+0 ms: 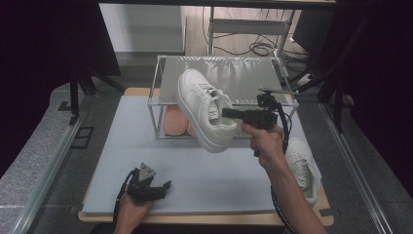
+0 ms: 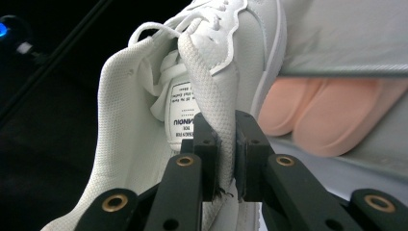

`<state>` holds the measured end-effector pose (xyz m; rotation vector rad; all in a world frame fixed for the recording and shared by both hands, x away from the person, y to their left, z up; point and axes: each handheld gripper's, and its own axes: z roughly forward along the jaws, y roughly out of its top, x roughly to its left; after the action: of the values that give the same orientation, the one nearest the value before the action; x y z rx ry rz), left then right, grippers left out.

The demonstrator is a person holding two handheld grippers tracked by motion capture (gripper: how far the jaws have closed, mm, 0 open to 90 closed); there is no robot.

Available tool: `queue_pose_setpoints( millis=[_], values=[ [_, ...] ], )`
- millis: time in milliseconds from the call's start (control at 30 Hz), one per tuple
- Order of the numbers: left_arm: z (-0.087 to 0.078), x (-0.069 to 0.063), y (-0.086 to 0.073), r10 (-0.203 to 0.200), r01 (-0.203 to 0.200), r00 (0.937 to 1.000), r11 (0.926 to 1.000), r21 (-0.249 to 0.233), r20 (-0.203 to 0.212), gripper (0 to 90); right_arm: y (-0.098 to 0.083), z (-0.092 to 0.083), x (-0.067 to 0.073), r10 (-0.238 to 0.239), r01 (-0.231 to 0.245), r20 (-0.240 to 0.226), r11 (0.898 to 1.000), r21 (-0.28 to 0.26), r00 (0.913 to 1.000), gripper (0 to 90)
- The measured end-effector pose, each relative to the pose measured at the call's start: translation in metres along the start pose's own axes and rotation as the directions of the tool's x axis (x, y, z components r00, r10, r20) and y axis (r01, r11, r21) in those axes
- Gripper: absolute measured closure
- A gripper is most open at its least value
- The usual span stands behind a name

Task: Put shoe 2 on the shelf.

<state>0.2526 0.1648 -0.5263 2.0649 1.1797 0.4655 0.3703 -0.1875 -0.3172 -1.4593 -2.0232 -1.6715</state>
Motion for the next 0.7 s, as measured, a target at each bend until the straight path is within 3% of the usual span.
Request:
queue_pose_setpoints(
  millis=[267,567,667,700],
  values=[
    [0.0,0.0,0.0,0.0,0.0,1.0,1.0,0.0,0.0,19.8,0.02,0.006,-0.003,0.019,-0.016,0.094,0.999,-0.033,0.9954,81.2],
    [0.0,0.0,0.0,0.002,-0.002,1.0,1.0,0.001,-0.001,19.8,0.038,0.015,-0.01,0.049,-0.04,0.187,0.998,-0.056,0.9812,80.7],
    [0.0,0.0,0.0,0.002,-0.002,1.0,1.0,0.001,-0.001,19.8,0.04,0.02,-0.013,0.056,-0.047,0.205,0.998,-0.049,0.9772,78.8],
    [0.0,0.0,0.0,0.006,-0.006,1.0,1.0,0.005,-0.001,19.8,0.04,0.021,-0.015,0.062,-0.053,0.183,0.997,-0.054,0.9812,77.8]
  ],
)
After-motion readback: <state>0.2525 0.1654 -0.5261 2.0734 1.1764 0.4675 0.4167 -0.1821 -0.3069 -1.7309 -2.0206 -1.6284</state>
